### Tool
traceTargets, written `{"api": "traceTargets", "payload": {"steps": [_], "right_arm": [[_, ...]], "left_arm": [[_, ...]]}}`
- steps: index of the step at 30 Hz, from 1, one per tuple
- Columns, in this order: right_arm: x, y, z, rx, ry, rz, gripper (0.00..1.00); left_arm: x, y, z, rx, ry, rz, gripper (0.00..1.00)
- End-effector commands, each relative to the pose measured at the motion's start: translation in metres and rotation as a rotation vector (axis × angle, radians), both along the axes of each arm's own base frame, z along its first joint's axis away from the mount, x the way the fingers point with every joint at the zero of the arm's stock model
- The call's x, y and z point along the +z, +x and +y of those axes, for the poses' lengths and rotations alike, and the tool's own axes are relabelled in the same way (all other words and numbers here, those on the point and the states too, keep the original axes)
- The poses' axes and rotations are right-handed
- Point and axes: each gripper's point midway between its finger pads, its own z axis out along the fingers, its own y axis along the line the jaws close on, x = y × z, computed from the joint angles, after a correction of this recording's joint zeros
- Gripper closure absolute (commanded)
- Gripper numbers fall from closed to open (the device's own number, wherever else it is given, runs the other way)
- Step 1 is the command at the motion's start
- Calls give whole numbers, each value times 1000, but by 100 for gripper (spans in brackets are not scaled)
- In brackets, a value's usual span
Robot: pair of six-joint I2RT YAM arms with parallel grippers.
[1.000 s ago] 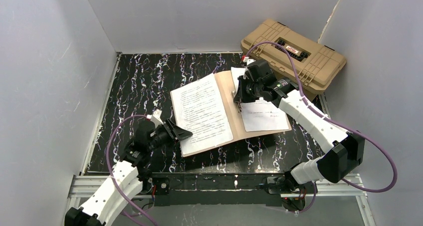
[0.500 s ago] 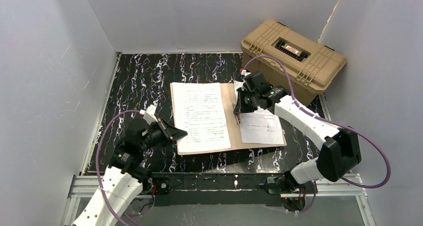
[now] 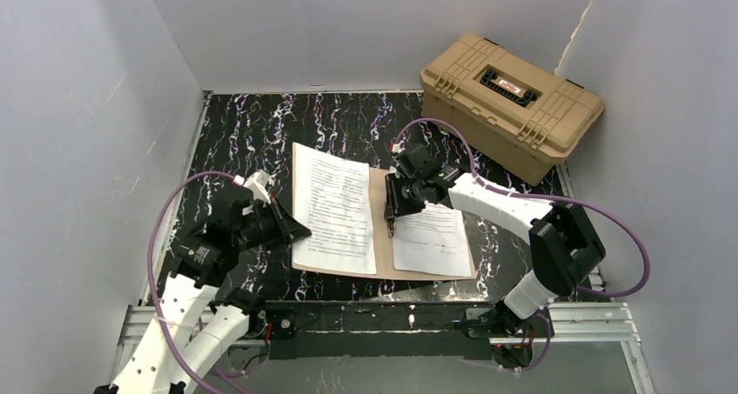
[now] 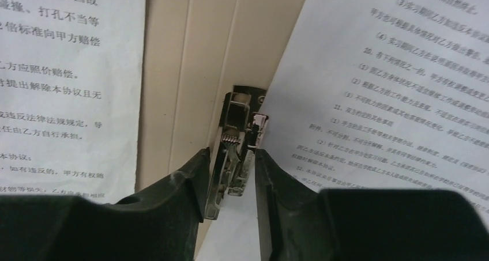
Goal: Put the files into the folder
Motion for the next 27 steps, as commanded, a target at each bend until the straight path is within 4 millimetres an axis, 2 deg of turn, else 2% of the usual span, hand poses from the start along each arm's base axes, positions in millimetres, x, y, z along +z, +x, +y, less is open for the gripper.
{"api": "traceTargets", "payload": {"steps": [1,4,5,11,15,23,25,27], "right_arm": [[20,25,-8,-36,-43,-119,54],[26,29,-19,-47,-84,-161,37],[28,29,-21,-48,-94,-171,34],[38,29,-38,-85,-97,-217,30],[47,20,-21,-54,27,-200,30],[71,3,34,31,357,-107,29],[75,4,40,35,383,-106,29],[73,9,36,11,354,-120,29]], "left_arm": [[9,-5,31,20,186,-30,100],[13,-6,37,12,233,-26,100],[14,-6,38,7,243,-26,100],[23,-2,47,-22,337,-29,100],[23,0,44,-50,340,-18,100],[17,2,35,-84,313,2,100],[16,1,35,-83,312,6,100],[16,1,35,-80,313,4,100]]}}
